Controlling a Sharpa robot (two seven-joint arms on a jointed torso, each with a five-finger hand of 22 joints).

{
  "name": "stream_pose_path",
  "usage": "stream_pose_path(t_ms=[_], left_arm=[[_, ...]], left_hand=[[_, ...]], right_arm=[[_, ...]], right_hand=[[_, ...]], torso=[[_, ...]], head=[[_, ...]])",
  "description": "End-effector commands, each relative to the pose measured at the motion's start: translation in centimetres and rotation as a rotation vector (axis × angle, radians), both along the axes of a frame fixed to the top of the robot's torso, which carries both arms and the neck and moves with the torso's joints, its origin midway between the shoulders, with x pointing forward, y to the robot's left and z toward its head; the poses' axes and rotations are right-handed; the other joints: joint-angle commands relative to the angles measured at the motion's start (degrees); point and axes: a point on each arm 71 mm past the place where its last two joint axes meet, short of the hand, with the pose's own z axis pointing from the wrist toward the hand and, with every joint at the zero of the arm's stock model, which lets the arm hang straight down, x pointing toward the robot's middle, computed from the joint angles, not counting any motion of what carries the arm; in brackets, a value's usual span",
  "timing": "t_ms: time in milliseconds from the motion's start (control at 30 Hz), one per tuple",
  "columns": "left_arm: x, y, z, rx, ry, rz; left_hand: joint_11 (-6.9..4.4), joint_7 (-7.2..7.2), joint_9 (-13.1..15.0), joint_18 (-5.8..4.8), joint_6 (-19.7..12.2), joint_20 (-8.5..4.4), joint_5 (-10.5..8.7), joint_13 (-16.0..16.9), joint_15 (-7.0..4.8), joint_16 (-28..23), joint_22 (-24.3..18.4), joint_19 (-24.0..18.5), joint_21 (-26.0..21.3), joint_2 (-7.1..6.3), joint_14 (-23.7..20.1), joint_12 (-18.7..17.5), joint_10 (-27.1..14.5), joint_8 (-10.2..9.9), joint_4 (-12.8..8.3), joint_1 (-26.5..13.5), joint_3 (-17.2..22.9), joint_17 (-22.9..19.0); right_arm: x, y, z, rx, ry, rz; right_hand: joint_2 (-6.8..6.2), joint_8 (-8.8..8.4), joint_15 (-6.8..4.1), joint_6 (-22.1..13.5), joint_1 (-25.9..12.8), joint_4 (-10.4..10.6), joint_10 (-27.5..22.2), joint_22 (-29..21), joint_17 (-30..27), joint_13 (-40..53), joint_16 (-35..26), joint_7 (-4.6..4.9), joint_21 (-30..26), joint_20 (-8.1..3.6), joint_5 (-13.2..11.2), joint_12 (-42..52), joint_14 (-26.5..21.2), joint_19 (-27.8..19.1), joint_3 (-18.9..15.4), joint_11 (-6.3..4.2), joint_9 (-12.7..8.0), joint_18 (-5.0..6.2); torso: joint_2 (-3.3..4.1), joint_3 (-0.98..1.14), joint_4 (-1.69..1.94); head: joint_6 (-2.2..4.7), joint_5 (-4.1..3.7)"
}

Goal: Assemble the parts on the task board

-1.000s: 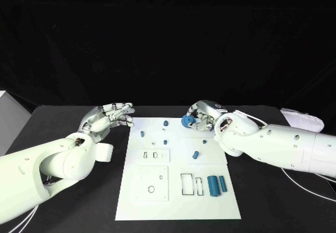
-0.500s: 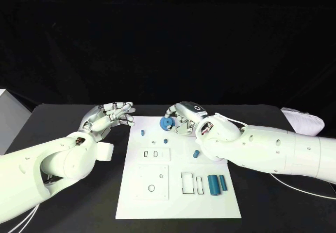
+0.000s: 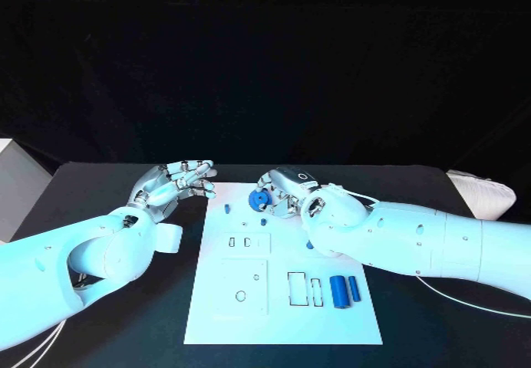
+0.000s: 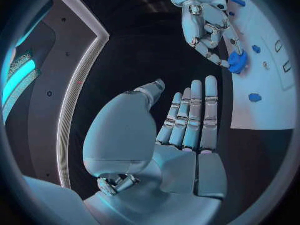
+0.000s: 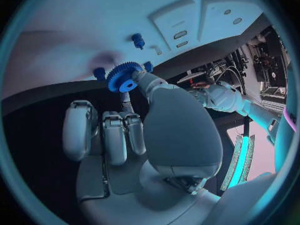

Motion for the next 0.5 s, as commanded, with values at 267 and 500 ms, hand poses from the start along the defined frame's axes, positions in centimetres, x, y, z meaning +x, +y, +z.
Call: stream_pose_path(t_ms=[267,500], left_arm=[[-0.01,-0.33,0.1,-0.009,-0.004,-0.027],[-0.02,-0.34,0.09,-0.01,-0.001,-0.03]], left_hand=[[0.14,0.69,-0.08,0.74,0.45,-0.32,0.13,-0.03,0.08,0.4,0.09,0.08,0.34,0.22,0.2,-0.38,-0.15,-0.12,-0.17,-0.64,0.29,0.08],[0.14,0.69,-0.08,0.74,0.45,-0.32,0.13,-0.03,0.08,0.4,0.09,0.08,0.34,0.22,0.2,-0.38,-0.15,-0.12,-0.17,-0.64,0.29,0.08]], right_arm=[[0.47,0.12,-0.75,-0.045,0.002,-0.004],[0.73,0.1,-1.0,-0.059,0.012,-0.014]], right_hand=[[0.02,0.98,-0.23,3.1,-0.29,-0.1,5.89,-0.11,15.09,15.06,0.24,-1.53,-0.06,-0.25,-0.17,0.2,6.06,0.12,0.46,-0.24,1.55,-1.05],[-0.28,0.77,-0.13,2.84,-0.63,-0.14,5.89,-0.16,15.09,15.06,0.24,-1.37,-0.15,-0.19,-0.4,0.2,6.06,0.06,0.65,-0.11,1.55,-1.04]], torso=[[0.07,0.1,-0.07],[-0.01,0.15,-0.11]], head=[[-0.19,0.09],[-0.42,0.19]])
